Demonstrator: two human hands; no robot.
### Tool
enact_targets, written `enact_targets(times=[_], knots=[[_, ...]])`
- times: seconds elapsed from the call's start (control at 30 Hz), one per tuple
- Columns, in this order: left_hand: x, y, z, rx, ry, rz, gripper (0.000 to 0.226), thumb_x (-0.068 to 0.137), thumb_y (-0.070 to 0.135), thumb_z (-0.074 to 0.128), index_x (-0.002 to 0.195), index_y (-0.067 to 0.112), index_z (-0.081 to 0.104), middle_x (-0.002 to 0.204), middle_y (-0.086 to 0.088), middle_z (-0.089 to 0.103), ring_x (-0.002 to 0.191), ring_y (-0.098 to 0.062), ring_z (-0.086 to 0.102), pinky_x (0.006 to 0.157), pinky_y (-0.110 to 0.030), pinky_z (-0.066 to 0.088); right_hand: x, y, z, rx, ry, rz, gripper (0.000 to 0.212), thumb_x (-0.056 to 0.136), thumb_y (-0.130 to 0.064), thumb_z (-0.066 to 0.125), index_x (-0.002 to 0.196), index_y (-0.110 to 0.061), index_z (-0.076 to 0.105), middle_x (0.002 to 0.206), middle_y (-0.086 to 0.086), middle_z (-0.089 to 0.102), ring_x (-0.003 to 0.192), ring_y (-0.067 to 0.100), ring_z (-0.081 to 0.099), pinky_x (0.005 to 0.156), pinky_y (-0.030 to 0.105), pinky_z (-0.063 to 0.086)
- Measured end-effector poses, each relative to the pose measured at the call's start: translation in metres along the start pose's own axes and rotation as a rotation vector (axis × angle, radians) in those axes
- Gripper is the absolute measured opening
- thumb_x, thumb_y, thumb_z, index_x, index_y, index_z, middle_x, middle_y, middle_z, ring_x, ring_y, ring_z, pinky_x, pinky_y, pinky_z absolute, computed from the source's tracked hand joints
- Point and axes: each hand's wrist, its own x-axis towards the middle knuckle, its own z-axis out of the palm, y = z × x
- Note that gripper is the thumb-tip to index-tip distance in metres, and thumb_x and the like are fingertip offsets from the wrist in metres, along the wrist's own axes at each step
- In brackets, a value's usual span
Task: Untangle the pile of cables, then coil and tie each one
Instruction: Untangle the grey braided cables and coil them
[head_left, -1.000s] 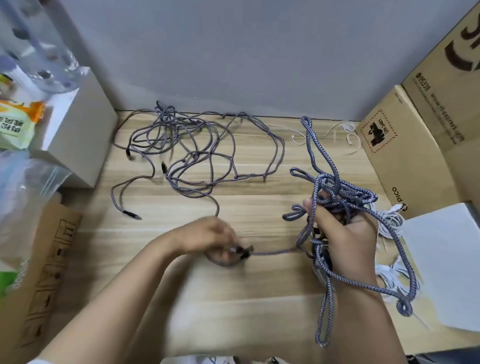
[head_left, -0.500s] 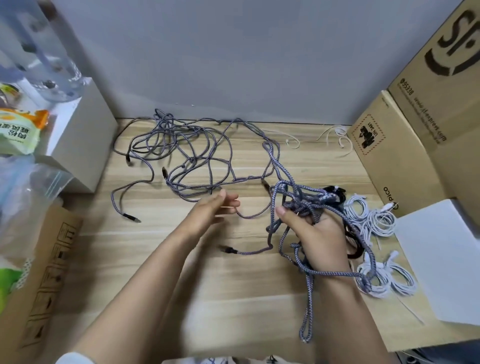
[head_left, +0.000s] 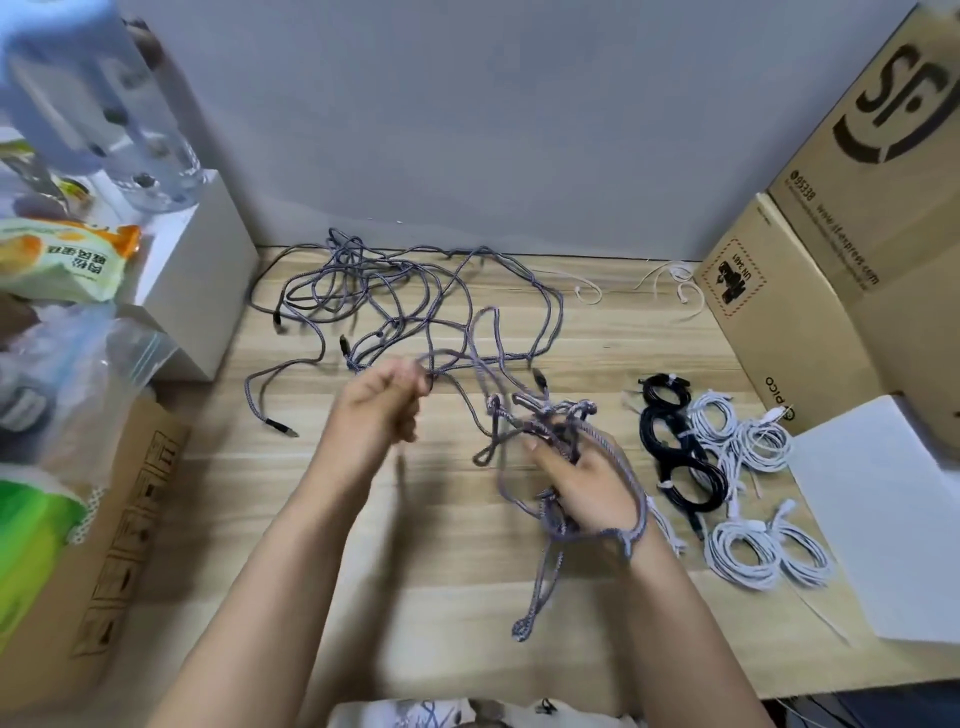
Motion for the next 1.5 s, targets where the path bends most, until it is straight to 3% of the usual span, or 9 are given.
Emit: enact_targets(times=[0.1, 0.23, 0.43, 0.63, 0.77, 0.9, 1.1, 1.33, 1.5], knots=[[0.003, 0.009, -0.012, -0.113, 0.180, 0.009, 0.033, 0.101, 0.016, 0.035, 0.070, 0.013, 0.044, 0.036, 0.015, 0.027, 0.033, 0.004, 0.019, 0.034, -0.010, 0.016, -0.002, 0.007, 0.000, -0.013, -0.213, -0.024, 0.039, 0.084, -0.017, 0.068, 0.121, -0.024, 0.057, 0.089, -0.009, 0.060, 0.075, 0.007, 0.057, 0.073, 0.020, 0.045], [-0.002, 0.022, -0.019, -0.010, 0.276, 0.125, 0.031, 0.100, 0.020, 0.040, 0.072, 0.015, 0.051, 0.036, 0.015, 0.029, 0.035, 0.001, 0.021, 0.037, -0.013, 0.015, -0.003, 0.016, -0.006, -0.336, -0.428, -0.123, 0.046, 0.086, -0.005, 0.064, 0.130, -0.014, 0.053, 0.133, -0.002, 0.045, 0.122, 0.011, 0.045, 0.100, 0.011, 0.031], [-0.016, 0.041, -0.013, 0.235, 0.096, 0.223, 0.028, 0.096, 0.019, 0.049, 0.070, 0.014, 0.057, 0.040, 0.016, 0.042, 0.040, 0.001, 0.031, 0.040, -0.009, 0.023, -0.006, -0.002, -0.012, -0.206, -0.049, -0.242, 0.022, 0.084, -0.005, 0.065, 0.090, -0.025, 0.071, 0.091, -0.009, 0.067, 0.075, -0.002, 0.057, 0.066, 0.008, 0.040], [-0.031, 0.040, 0.004, 0.473, -0.206, 0.252, 0.038, 0.080, 0.056, 0.050, 0.065, 0.023, 0.061, 0.055, 0.009, 0.047, 0.055, -0.003, 0.040, 0.055, -0.025, 0.033, -0.020, -0.041, 0.000, 0.077, 0.029, -0.612, 0.041, 0.088, -0.025, 0.060, 0.126, -0.035, 0.048, 0.127, -0.014, 0.053, 0.120, 0.004, 0.050, 0.100, 0.018, 0.037], [-0.042, 0.042, 0.016, 0.475, -0.293, 0.298, 0.053, 0.085, 0.061, 0.035, 0.059, 0.018, 0.051, 0.049, 0.009, 0.041, 0.049, -0.003, 0.036, 0.051, -0.022, 0.028, -0.021, -0.046, 0.009, 0.158, -0.052, -0.596, 0.029, 0.090, -0.030, 0.054, 0.117, -0.020, 0.061, 0.100, -0.007, 0.065, 0.099, 0.009, 0.061, 0.089, 0.024, 0.046], [-0.042, 0.042, 0.015, 0.266, -0.396, 0.165, 0.045, 0.089, 0.046, 0.045, 0.053, 0.019, 0.047, 0.050, 0.010, 0.034, 0.046, -0.003, 0.029, 0.044, -0.013, 0.023, -0.026, -0.047, 0.007, 0.338, -0.015, -0.508, 0.002, 0.082, -0.033, 0.064, 0.081, -0.031, 0.065, 0.064, -0.005, 0.064, 0.062, 0.009, 0.059, 0.061, 0.021, 0.047], [-0.041, 0.032, 0.001, -0.094, -0.508, 0.013, 0.042, 0.079, 0.054, 0.063, 0.052, 0.025, 0.049, 0.049, 0.014, 0.030, 0.045, -0.004, 0.021, 0.043, -0.014, 0.019, -0.020, -0.051, -0.010, 0.832, 0.156, -0.205, 0.022, 0.078, -0.033, 0.054, 0.074, -0.012, 0.052, 0.048, -0.013, 0.048, 0.040, -0.001, 0.027, 0.036, 0.011, 0.024], [-0.038, 0.036, 0.015, -0.947, -0.902, -0.174, 0.028, 0.099, 0.028, 0.043, 0.098, 0.007, 0.061, 0.056, 0.006, 0.026, 0.046, -0.010, 0.022, 0.052, -0.023, 0.024, -0.015, -0.035, 0.008, 0.404, -0.038, -0.236, 0.028, 0.090, -0.039, 0.047, 0.071, -0.018, 0.050, 0.043, -0.014, 0.042, 0.041, -0.001, 0.034, 0.042, 0.010, 0.029], [-0.033, 0.045, 0.028, -1.049, -0.672, -0.203, 0.048, 0.096, 0.017, 0.045, 0.136, -0.008, 0.037, 0.056, 0.004, 0.025, 0.045, -0.008, 0.021, 0.049, -0.020, 0.033, -0.020, -0.034, 0.017, 0.276, -0.234, -0.264, 0.037, 0.099, -0.030, 0.038, 0.082, -0.001, 0.054, 0.045, -0.015, 0.039, 0.041, -0.002, 0.035, 0.043, 0.008, 0.028]])
